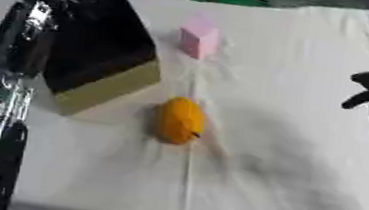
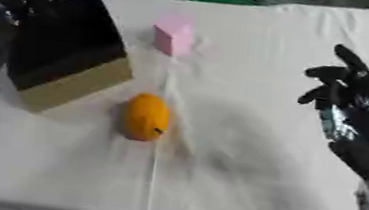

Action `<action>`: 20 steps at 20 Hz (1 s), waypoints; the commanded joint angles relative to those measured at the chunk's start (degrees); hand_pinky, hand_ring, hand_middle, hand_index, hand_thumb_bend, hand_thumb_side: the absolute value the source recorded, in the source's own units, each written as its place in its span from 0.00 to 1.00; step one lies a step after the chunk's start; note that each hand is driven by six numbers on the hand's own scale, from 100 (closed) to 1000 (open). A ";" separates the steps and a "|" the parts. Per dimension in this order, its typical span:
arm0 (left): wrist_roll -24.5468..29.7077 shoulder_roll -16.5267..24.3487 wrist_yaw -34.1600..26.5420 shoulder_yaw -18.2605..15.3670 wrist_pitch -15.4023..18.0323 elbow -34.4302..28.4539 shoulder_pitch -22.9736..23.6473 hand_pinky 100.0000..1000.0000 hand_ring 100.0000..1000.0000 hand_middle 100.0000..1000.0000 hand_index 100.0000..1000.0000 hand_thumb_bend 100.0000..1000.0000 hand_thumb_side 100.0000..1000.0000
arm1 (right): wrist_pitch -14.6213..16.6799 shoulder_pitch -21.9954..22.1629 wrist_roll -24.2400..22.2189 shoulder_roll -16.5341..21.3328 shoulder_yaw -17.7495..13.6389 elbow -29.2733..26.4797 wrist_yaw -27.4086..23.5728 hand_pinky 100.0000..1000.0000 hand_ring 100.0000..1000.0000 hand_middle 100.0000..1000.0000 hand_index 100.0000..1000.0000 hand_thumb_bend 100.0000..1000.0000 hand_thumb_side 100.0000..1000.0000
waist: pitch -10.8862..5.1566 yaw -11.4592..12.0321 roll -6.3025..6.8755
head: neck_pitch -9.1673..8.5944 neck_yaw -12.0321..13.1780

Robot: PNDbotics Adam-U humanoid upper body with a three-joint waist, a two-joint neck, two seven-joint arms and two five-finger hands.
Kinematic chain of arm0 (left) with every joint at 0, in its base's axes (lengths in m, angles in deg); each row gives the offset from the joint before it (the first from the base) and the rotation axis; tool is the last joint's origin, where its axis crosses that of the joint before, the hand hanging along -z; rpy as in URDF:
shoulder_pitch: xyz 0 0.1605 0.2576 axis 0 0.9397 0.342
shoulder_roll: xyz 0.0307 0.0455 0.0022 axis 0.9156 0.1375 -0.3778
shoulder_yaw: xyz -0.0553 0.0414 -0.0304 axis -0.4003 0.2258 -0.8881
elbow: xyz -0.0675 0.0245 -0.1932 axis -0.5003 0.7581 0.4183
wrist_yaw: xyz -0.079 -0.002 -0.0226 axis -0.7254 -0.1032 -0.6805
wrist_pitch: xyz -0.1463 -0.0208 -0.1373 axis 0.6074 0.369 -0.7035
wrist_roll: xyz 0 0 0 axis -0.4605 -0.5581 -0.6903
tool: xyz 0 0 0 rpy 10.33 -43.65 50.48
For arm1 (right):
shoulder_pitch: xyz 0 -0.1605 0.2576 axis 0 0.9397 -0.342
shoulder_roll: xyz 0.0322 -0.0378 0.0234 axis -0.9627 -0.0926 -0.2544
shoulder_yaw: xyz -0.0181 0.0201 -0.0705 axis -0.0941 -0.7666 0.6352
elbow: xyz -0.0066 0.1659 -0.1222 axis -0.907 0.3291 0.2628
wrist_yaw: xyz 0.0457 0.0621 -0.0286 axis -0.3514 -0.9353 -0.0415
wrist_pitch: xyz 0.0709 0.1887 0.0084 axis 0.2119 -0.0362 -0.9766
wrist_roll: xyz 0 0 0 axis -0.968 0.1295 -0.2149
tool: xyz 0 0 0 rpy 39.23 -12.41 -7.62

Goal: Pick up objects on the table and place them in the box.

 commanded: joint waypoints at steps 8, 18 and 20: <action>0.24 1.17 -0.45 -0.04 0.09 -1.18 -0.35 0.66 0.55 0.56 0.81 0.00 0.78 | 0.10 -0.50 -0.25 0.80 -0.30 -1.23 -0.15 0.96 0.50 0.68 1.00 0.00 0.48 | -0.81 0.06 -0.08 | -0.36 0.17; 3.83 5.37 1.45 2.21 2.72 0.82 -3.32 0.68 0.59 0.59 0.82 0.00 0.69 | 0.05 -0.52 -0.26 0.85 -0.22 -1.12 -0.10 0.96 0.50 0.68 1.00 0.00 0.47 | -0.95 -0.22 -0.04 | -0.40 0.48; 5.98 8.00 2.43 4.09 4.76 2.62 -5.20 0.68 0.60 0.61 0.83 0.00 0.66 | 0.06 -0.53 -0.27 0.92 -0.19 -1.10 -0.10 0.96 0.50 0.68 1.00 0.00 0.47 | -1.06 -0.37 0.00 | -0.33 0.59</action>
